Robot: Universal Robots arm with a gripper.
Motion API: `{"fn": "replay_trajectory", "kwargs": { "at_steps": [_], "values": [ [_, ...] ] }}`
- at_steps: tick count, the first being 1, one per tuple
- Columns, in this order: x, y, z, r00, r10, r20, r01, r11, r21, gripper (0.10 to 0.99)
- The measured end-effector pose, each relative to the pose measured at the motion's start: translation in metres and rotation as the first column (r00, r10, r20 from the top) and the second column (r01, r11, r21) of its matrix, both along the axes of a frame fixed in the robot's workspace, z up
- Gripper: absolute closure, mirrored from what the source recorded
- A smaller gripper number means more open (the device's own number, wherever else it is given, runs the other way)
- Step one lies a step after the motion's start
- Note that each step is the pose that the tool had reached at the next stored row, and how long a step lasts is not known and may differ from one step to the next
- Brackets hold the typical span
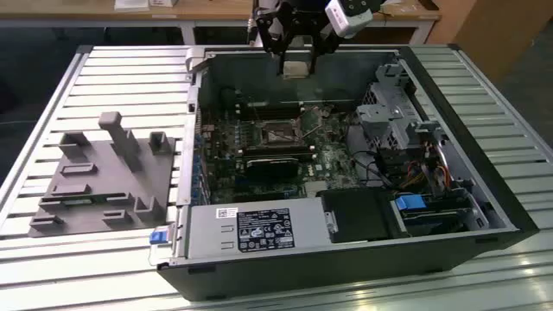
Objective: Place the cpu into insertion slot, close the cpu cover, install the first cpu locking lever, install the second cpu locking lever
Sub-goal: 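Place the cpu into insertion slot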
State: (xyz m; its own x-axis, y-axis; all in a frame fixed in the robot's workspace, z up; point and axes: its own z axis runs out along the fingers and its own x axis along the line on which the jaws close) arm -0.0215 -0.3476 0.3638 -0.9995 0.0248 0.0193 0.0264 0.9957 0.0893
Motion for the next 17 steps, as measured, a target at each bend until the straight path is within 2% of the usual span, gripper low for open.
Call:
{"fn": "replay_trajectory", "kwargs": {
  "at_steps": [11, 17],
  "values": [
    [0.0000, 0.0000, -0.0002, 1.0000, 0.000, 0.0000, 0.000, 1.0000, 0.000, 0.549],
    [0.0000, 0.0000, -0.0059, 1.0000, 0.000, 0.0000, 0.000, 1.0000, 0.000, 0.549]
  ]
}}
